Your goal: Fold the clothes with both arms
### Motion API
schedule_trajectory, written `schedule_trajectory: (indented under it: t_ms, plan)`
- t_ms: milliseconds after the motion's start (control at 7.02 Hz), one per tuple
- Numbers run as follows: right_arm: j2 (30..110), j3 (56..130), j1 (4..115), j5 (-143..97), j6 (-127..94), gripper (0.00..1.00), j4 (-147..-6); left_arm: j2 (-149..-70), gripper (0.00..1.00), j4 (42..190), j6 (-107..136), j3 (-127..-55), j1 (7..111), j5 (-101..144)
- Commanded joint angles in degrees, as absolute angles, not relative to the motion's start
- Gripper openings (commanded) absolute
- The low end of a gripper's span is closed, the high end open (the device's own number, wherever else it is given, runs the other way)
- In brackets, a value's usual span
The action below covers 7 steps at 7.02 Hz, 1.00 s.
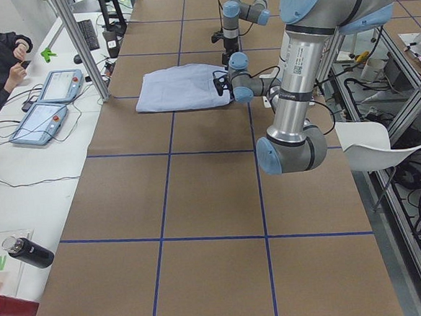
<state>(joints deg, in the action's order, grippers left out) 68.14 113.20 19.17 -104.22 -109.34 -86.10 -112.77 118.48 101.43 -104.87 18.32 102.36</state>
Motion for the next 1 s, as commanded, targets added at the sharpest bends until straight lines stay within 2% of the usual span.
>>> schedule_trajectory:
  t_ms: [0,854]
  plan:
    - [68.1,112.9,18.6,-104.1,-109.7,1.0,-88.6,-112.9,0.0,118.5,101.5,-105.2,18.3,102.4]
    - [67.6,110.8,16.9,-101.8,-111.7,1.0,-89.7,-113.6,0.0,118.4,101.5,-105.6,18.3,102.6]
